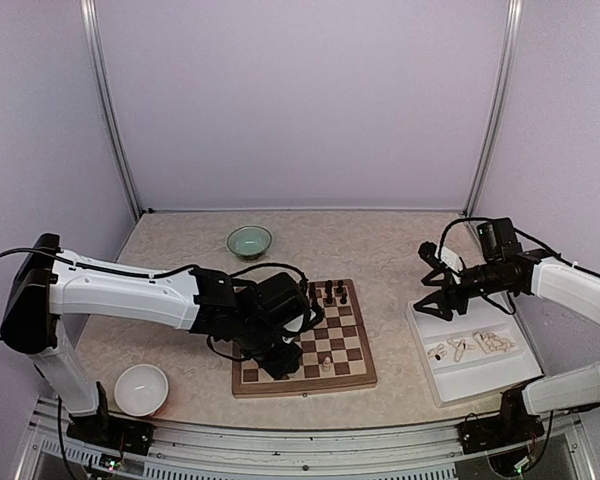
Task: Set up the chess pieces on the board
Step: Place the queen at d1.
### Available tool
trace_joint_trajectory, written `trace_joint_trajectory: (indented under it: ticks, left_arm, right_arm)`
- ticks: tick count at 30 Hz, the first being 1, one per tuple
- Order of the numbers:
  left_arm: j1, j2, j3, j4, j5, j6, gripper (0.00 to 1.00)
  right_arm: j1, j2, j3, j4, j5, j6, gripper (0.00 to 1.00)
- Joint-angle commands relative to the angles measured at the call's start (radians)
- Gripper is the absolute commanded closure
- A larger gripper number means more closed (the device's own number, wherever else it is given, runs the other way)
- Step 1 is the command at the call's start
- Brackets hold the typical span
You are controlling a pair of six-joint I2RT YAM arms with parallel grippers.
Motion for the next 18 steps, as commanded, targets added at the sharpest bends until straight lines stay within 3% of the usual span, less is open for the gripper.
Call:
trace_joint_trajectory:
  ticks: [1,18]
  left_arm:
    - [-0.006,0.023,0.021,0.028,0.042,0.007,0.86]
    - [-0.005,0.058,0.045,0.040,0.027,0.005,0.83]
  right_arm:
    - [-0.009,0.008,-0.002,-0.011,-0.007,-0.006,0.22]
    - [-0.010,0.012,-0.001,-0.015,-0.013,-0.010,0.22]
